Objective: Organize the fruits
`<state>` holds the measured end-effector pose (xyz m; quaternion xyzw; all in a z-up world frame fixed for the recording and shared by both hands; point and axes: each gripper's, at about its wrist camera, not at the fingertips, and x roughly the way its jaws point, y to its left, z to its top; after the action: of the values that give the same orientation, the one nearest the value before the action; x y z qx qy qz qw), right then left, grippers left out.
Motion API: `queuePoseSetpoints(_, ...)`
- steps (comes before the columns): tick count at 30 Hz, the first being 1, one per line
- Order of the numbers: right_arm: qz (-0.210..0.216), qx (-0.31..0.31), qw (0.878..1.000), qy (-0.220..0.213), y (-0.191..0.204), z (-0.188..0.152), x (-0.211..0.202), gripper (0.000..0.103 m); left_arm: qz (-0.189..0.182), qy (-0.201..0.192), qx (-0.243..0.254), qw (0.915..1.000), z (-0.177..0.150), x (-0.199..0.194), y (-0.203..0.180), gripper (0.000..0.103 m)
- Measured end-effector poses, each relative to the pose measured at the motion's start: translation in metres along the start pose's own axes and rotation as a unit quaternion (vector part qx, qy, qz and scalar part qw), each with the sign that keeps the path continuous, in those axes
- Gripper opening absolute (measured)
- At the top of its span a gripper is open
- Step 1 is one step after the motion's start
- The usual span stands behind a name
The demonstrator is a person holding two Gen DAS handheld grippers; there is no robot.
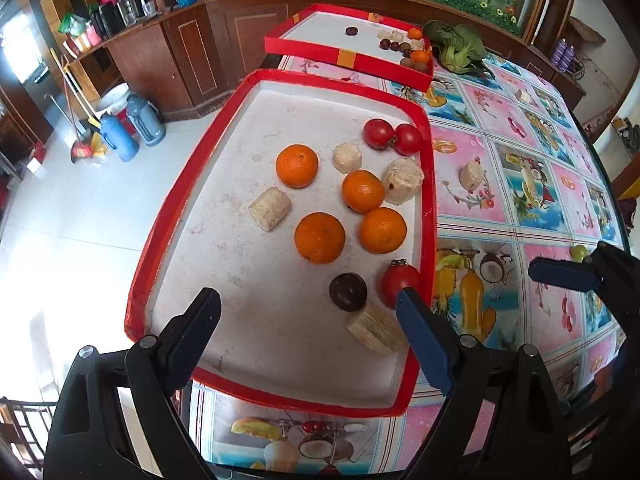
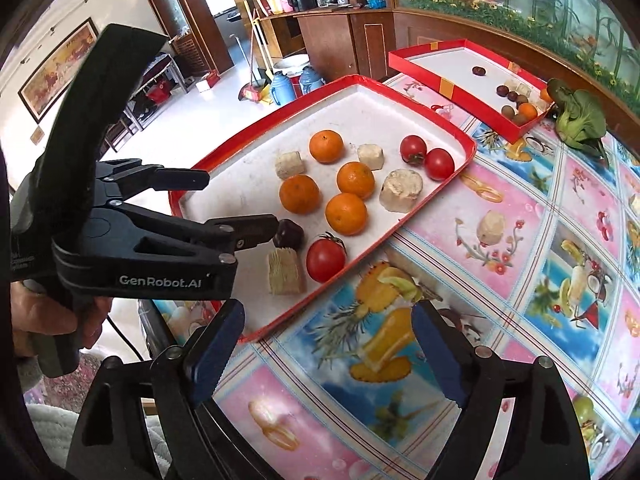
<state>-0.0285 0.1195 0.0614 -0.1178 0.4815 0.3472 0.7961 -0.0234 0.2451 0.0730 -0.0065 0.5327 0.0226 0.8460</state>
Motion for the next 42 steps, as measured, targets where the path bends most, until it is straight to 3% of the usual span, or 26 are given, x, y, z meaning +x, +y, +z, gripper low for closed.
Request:
queuePoseSetpoints(5,-0.003,0.004,1.000,-0.009,-0.007,-0.003,-0.008,0.087,0.016,-0.013,-0.007,0.9998,-0.006,-0.018,-0.008,0.090)
queuePoseSetpoints(9,-0.002,0.010,1.000,-0.016,-0.012,-0.005,-0.014,0.087,-0.029,-0.024,-0.056,0.9977,-0.007,-0.030,0.004,0.090)
queuePoseSetpoints(10,-0.001,0.011,1.000,-0.018,-0.012,-0.004,-0.015,0.087,-0.023,-0.025,-0.058,0.9978,-0.006,-0.031,0.005,0.090)
queuePoseSetpoints(13,0.000,0.013,1.000,-0.024,-0.013,-0.002,-0.017,0.087,0.042,-0.029,-0.034,0.9981,-0.004,-0.032,0.003,0.090)
queuePoseSetpoints(15,-0.001,0.014,0.999,-0.029,-0.012,0.001,-0.019,0.087,0.057,-0.032,-0.027,0.9975,-0.005,-0.033,0.005,0.090)
queuePoseSetpoints(42,-0.005,0.026,0.999,-0.032,-0.001,0.020,-0.010,0.088,0.035,-0.008,-0.020,0.9991,-0.011,-0.027,0.014,0.090)
